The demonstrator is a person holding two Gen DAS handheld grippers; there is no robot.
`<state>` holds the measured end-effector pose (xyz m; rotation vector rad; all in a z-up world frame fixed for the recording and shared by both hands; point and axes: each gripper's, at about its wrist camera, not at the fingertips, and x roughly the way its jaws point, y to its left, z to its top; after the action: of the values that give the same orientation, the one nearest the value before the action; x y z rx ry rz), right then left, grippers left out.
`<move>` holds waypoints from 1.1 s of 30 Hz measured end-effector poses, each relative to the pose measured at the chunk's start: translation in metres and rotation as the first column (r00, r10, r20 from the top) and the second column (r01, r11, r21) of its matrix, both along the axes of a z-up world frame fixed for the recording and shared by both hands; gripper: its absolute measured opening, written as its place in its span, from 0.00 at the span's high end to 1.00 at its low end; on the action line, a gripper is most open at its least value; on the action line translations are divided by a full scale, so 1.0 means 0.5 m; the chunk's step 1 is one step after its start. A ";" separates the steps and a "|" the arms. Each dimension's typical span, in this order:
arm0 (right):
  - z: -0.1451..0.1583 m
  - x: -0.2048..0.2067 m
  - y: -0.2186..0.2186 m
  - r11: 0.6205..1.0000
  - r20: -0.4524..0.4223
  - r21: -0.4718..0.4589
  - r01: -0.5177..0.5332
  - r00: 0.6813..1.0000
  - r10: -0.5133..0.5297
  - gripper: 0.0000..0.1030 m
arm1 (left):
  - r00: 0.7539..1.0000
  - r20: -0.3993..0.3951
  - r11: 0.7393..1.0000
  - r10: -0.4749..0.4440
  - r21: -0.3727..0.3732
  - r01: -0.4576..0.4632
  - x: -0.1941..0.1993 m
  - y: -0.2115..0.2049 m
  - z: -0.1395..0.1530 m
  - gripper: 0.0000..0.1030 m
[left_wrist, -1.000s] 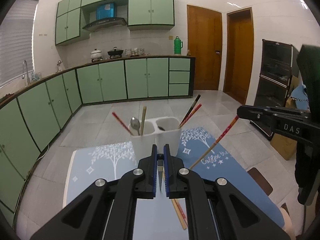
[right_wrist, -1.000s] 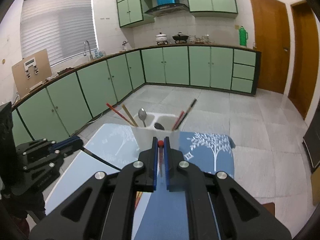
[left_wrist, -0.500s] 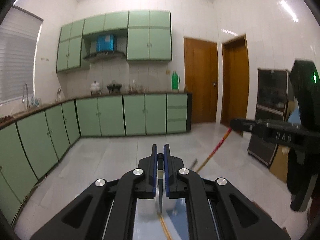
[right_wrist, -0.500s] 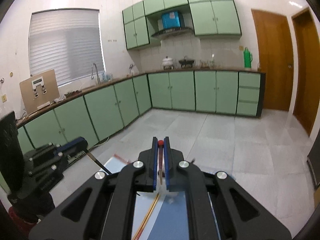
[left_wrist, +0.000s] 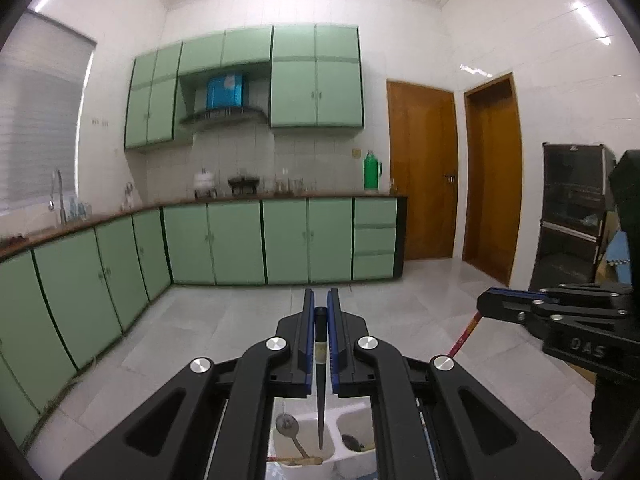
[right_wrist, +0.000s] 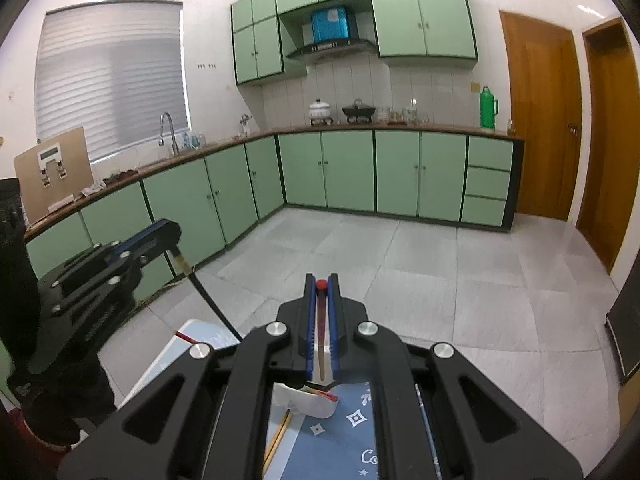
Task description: Organize utensils
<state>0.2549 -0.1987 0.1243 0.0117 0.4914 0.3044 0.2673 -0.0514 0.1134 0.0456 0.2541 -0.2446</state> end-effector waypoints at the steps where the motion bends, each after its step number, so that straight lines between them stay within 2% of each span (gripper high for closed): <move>1: -0.009 0.008 0.003 1.000 -0.010 -0.003 -0.002 1.000 0.002 0.95 | 0.999 -0.033 1.000 -0.001 -0.006 0.001 0.017 0.002 -0.017 0.94; 5: -0.047 0.039 0.012 1.000 -0.063 -0.006 -0.009 0.998 0.008 0.93 | 0.995 -0.103 1.000 -0.004 -0.011 0.003 0.038 0.010 -0.056 0.94; 7: -0.059 0.043 0.010 1.000 -0.074 0.002 -0.001 0.997 0.001 0.86 | 0.994 -0.111 1.000 -0.005 -0.010 0.004 0.032 0.014 -0.067 0.92; 8: -0.062 0.042 0.009 1.000 -0.073 0.006 0.004 0.997 -0.004 0.78 | 0.994 -0.113 1.000 -0.007 -0.009 0.006 0.028 0.017 -0.068 0.91; 9: -0.063 0.039 0.007 1.000 -0.069 0.010 0.010 0.998 -0.009 0.68 | 0.993 -0.114 1.000 -0.006 -0.009 0.005 0.025 0.020 -0.068 0.88; 11: -0.063 0.029 0.002 1.000 -0.053 0.009 0.025 0.998 -0.025 0.58 | 0.993 -0.114 1.000 -0.004 -0.018 0.002 0.017 0.030 -0.066 0.83; 13: -0.061 0.019 -0.003 0.999 -0.045 -0.002 0.038 0.998 -0.038 0.57 | 0.994 -0.112 0.999 0.003 -0.033 -0.006 -0.003 0.039 -0.061 0.78; 14: -0.062 0.011 -0.008 0.999 -0.045 -0.005 0.041 0.998 -0.042 0.54 | 0.994 -0.112 0.999 0.006 -0.037 -0.010 -0.010 0.043 -0.057 0.77; 16: -0.061 -0.008 -0.019 0.998 -0.038 -0.011 0.057 0.998 -0.057 0.47 | 0.994 -0.108 0.999 0.013 -0.046 -0.018 -0.030 0.056 -0.055 0.64; 18: -0.062 -0.033 -0.029 0.998 -0.024 -0.015 0.069 0.997 -0.069 0.42 | 0.994 -0.106 0.998 0.019 -0.052 -0.025 -0.059 0.068 -0.058 0.57; 22: -0.080 -0.101 -0.048 0.997 -0.009 -0.018 0.077 0.997 -0.077 0.27 | 0.990 -0.136 0.998 0.030 -0.056 -0.038 -0.114 0.089 -0.085 0.47; 24: -0.100 -0.137 -0.054 0.997 -0.023 -0.004 0.076 0.997 -0.076 0.17 | 0.986 -0.165 0.997 0.033 -0.062 -0.044 -0.144 0.098 -0.110 0.44; 26: -0.123 -0.169 -0.059 0.997 -0.037 0.015 0.081 0.996 -0.081 0.13 | 0.978 -0.205 0.997 0.030 -0.065 -0.044 -0.172 0.105 -0.141 0.43; 30: -0.180 -0.230 -0.057 0.995 -0.084 0.050 0.083 0.993 -0.079 0.11 | 0.959 -0.279 0.998 0.048 -0.022 -0.056 -0.221 0.107 -0.213 0.39; 33: -0.226 -0.264 -0.048 0.995 -0.110 0.040 0.096 0.990 -0.091 0.10 | 0.936 -0.345 0.997 0.070 0.014 -0.070 -0.250 0.112 -0.276 0.39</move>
<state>0.1230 -0.2226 0.0112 0.0958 0.5898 0.2233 0.1422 0.0047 -0.0247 -0.0061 0.6062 -0.1803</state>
